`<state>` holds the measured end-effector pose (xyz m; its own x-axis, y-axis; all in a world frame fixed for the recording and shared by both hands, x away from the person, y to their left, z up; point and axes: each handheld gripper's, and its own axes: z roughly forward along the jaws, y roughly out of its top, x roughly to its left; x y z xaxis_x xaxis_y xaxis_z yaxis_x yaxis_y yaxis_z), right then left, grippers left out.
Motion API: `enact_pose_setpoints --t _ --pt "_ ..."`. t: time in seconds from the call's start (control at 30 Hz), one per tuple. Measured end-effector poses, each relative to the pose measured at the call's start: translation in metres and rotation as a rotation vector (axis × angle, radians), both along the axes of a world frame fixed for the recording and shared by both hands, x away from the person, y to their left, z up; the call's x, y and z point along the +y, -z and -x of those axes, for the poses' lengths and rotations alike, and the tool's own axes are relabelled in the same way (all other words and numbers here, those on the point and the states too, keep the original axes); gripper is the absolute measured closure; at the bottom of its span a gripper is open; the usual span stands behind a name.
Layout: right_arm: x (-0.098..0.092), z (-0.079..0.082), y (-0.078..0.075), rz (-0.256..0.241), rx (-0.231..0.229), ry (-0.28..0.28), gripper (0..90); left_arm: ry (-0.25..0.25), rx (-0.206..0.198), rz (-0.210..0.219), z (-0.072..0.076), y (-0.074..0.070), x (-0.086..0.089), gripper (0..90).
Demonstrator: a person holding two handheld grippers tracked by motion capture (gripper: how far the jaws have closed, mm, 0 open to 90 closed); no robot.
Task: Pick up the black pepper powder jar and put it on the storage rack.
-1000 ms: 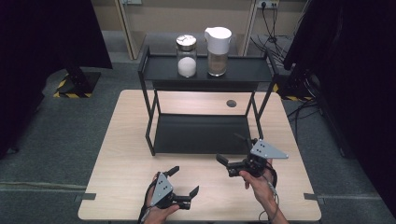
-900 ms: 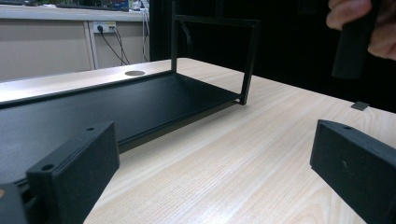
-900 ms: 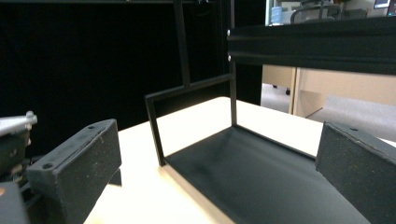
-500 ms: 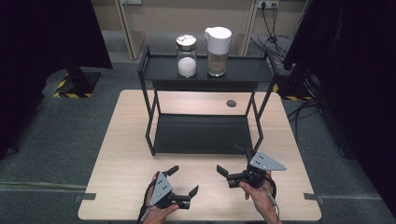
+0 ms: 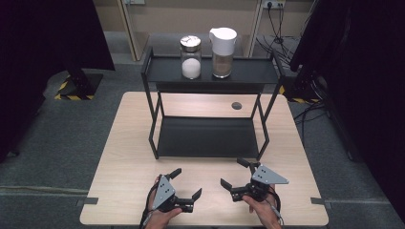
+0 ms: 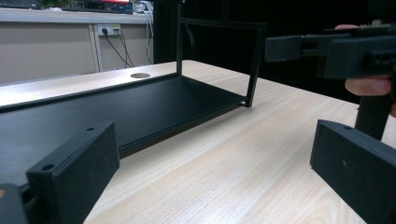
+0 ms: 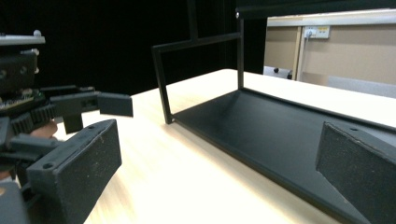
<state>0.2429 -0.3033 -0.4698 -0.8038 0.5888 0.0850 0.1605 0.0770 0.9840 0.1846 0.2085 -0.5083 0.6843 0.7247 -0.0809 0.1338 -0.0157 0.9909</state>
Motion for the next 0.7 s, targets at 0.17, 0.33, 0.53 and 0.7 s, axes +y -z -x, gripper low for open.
enact_pose_setpoints --t 0.17,0.33,0.53,0.7 --pt "-0.002 0.003 0.004 0.006 0.001 -0.003 0.8 -0.003 0.000 -0.001 -0.001 0.000 0.000 0.8" --pt "-0.005 0.005 0.007 0.009 0.008 -0.006 0.8 -0.004 -0.001 0.000 -0.001 0.000 0.000 0.8" --pt "-0.008 0.008 0.011 0.013 0.014 -0.005 0.8 -0.007 -0.005 0.002 0.000 0.000 0.001 0.8" --pt "-0.010 0.009 0.014 0.016 0.021 0.003 0.8 -0.007 -0.004 0.002 0.000 0.001 0.000 0.8"
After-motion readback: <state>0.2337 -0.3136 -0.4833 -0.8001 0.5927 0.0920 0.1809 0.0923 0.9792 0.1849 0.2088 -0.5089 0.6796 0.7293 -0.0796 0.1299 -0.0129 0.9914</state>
